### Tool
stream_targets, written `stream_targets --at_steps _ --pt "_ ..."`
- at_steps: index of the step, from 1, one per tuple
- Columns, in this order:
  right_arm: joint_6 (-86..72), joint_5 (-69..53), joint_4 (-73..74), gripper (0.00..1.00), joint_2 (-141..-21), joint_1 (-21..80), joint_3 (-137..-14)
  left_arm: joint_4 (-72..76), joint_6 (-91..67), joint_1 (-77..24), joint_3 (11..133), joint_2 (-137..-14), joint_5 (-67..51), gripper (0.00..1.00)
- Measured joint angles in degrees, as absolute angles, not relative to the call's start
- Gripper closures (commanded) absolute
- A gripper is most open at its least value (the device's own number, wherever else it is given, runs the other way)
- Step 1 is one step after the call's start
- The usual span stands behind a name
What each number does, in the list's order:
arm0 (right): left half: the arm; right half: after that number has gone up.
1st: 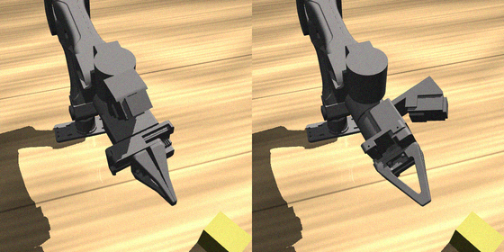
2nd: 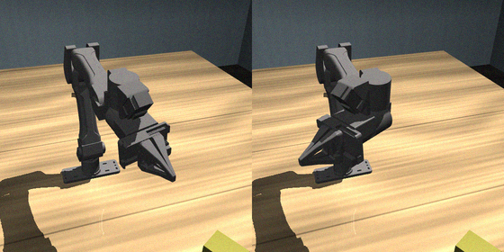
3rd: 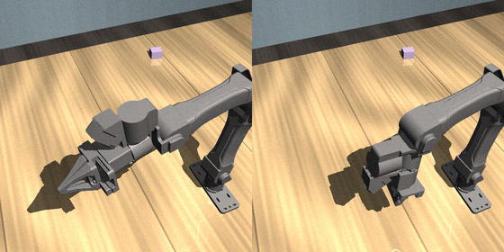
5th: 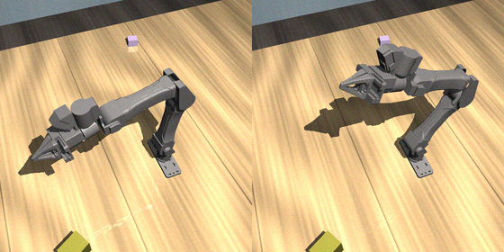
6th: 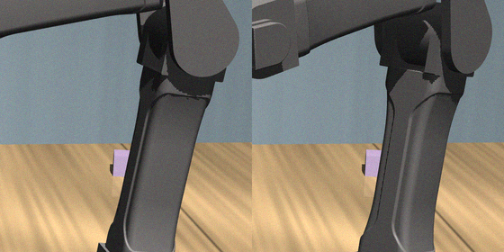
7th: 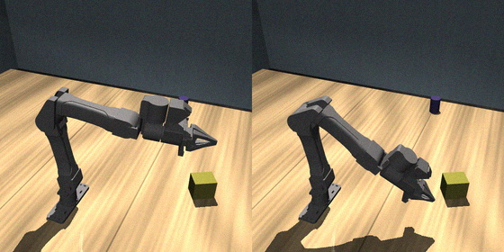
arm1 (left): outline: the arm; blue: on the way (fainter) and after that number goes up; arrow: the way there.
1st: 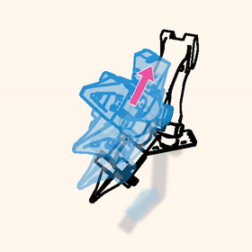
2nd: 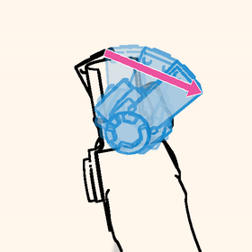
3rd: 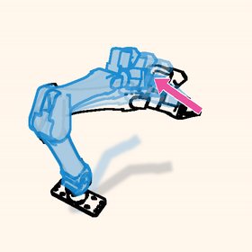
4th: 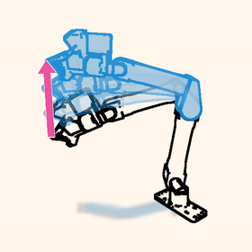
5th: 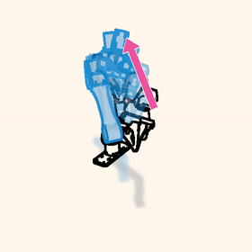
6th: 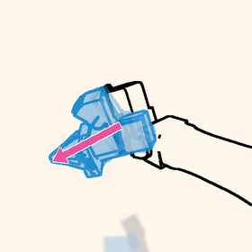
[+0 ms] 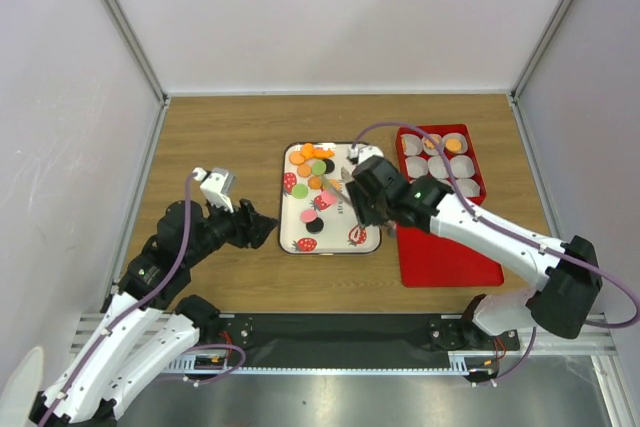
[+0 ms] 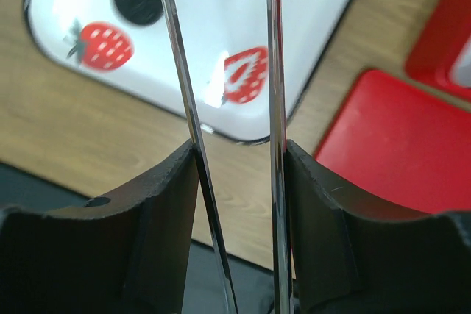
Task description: Pack the cookies
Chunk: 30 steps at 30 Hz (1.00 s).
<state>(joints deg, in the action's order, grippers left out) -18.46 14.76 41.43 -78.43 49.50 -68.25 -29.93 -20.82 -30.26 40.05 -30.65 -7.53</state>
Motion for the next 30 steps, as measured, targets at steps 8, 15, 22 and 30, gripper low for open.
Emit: stream_targets --at_steps 8,15,22,30 --pt "-20.99 16.73 41.41 0.48 -82.28 58.7 -67.99 -31.0 -21.02 -30.26 40.1 -27.7 -4.64 0.32" --pt "-21.41 18.7 41.74 0.47 -90.48 63.81 -69.58 -31.14 -21.02 -30.26 40.1 -27.16 -3.55 0.32" --pt "-21.37 19.55 41.82 0.46 -92.62 64.05 -71.96 -31.14 -21.04 -30.26 40.1 -26.87 -3.14 0.32" --pt "-20.91 20.36 41.76 0.47 -96.86 64.05 -75.24 -31.14 -21.06 -30.26 40.1 -26.87 -3.14 0.32"
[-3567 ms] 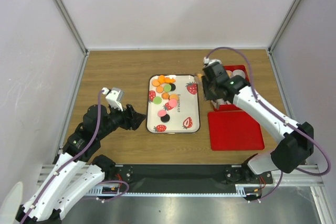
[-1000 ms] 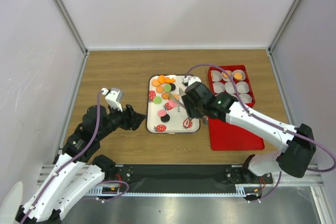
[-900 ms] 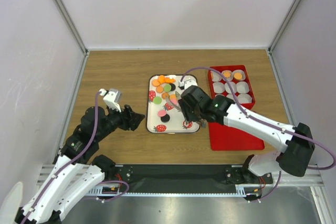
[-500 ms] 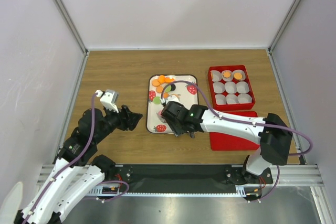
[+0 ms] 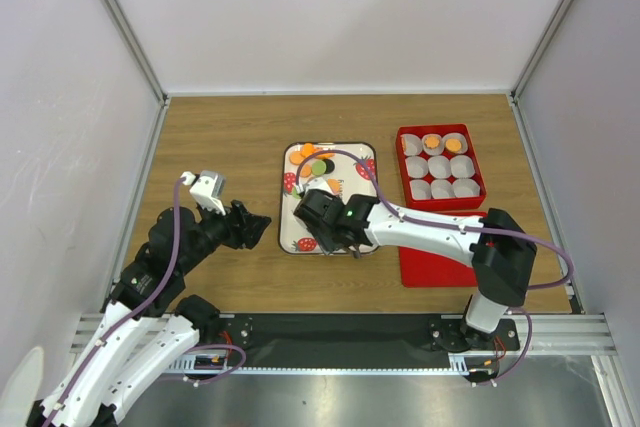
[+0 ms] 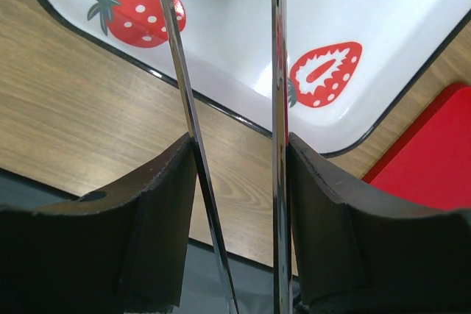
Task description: Pack the cookies
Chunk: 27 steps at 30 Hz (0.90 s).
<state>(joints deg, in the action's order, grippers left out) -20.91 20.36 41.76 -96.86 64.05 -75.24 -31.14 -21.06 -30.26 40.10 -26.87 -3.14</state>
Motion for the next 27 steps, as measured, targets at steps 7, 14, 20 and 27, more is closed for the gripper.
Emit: stream_targets --at_steps 7,14,20,27 --pt "-20.82 20.58 42.19 0.56 -98.39 64.05 -75.59 -31.14 -21.04 -30.26 40.1 -26.87 -3.14 0.32" --pt "-20.75 20.67 42.41 0.66 -98.37 64.03 -76.09 -31.14 -21.04 -30.26 40.1 -26.87 -3.14 0.32" --pt "-20.75 20.8 42.65 0.67 -96.6 63.35 -76.2 -31.11 -21.04 -30.26 40.1 -26.87 -3.14 0.32" --pt "-20.67 21.41 43.0 0.68 -90.41 59.77 -76.34 -31.14 -21.04 -30.26 40.1 -26.83 -3.14 0.32"
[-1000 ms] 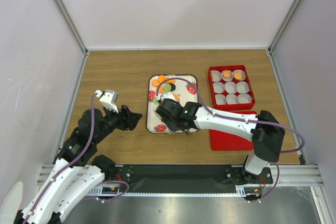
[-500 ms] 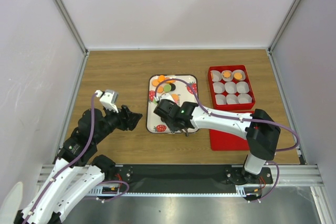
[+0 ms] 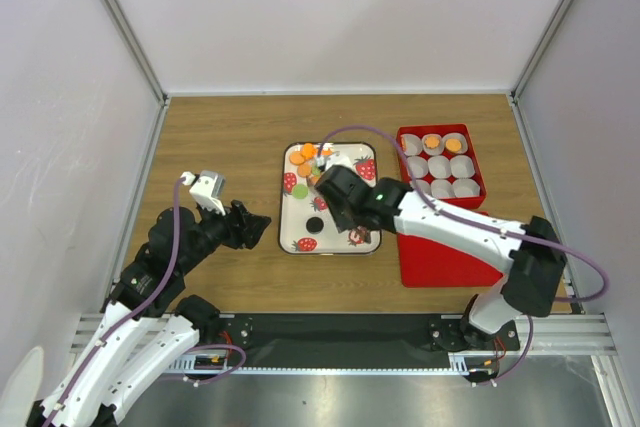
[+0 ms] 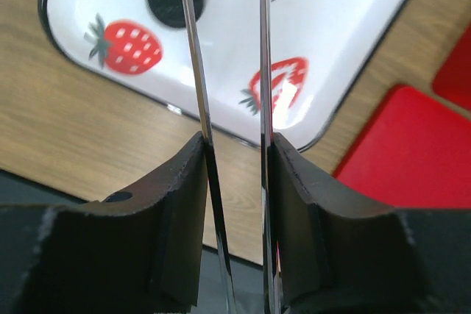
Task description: Pack the cookies
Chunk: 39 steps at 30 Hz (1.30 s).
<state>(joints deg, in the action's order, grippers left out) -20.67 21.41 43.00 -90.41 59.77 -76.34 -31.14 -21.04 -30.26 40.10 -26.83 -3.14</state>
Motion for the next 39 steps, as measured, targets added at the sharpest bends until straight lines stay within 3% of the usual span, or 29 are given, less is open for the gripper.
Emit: stream_targets --at_steps 4,11,17,39 --pt "-19.79 21.28 43.31 0.67 -86.11 53.84 -76.25 -31.11 -21.04 -30.28 40.1 -26.72 -3.14 0.32" --pt "-17.1 20.1 42.98 0.66 -75.96 33.5 -72.55 -31.09 -21.04 -30.28 40.07 -26.74 -3.14 0.32" --pt "-15.05 17.08 42.3 0.66 -74.7 20.82 -68.73 -31.09 -21.04 -30.35 40.07 -27.14 -3.14 0.32" --pt "-13.87 9.1 35.9 0.65 -82.35 15.4 -64.82 -31.14 -21.15 -31.03 40.07 -28.69 -2.68 0.32"
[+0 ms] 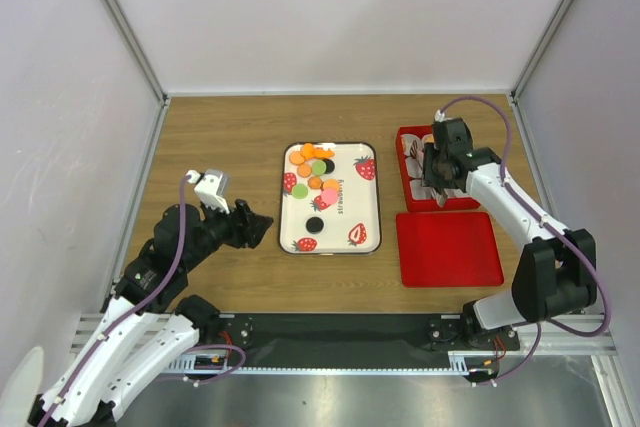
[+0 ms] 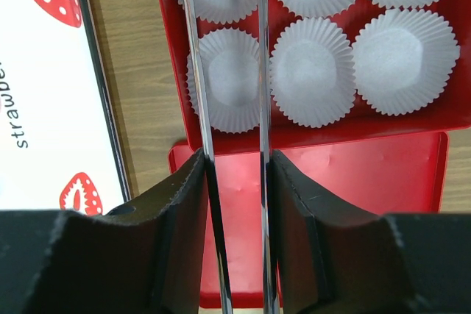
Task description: Pack the cookies
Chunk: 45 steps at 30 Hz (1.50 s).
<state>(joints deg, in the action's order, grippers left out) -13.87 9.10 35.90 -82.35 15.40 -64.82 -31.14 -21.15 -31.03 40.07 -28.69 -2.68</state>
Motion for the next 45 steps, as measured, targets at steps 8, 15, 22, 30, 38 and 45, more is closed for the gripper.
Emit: stream_targets --at_steps 8,15,22,30,38,45 --pt "-13.89 8.51 35.18 0.62 -82.52 15.42 -64.2 -31.14 -21.15 -31.14 40.07 -28.86 -2.68 0.32" --pt "-13.89 8.51 35.05 0.62 -82.56 15.42 -63.96 -31.14 -21.15 -31.18 40.07 -28.86 -2.68 0.32" --pt "-13.91 8.54 35.0 0.6 -82.52 15.42 -62.7 -31.14 -21.15 -31.18 40.07 -28.86 -2.68 0.32" --pt "-14.11 8.54 35.05 0.55 -81.89 15.42 -62.59 -31.11 -21.15 -31.18 40.07 -28.86 -2.68 0.32" --pt "-14.17 8.56 35.18 0.51 -81.32 15.42 -62.59 -31.11 -21.15 -31.18 40.07 -28.86 -2.7 0.32" --pt "-14.31 8.6 35.38 0.5 -80.71 15.42 -62.59 -31.11 -21.15 -31.18 40.07 -28.86 -2.7 0.32"
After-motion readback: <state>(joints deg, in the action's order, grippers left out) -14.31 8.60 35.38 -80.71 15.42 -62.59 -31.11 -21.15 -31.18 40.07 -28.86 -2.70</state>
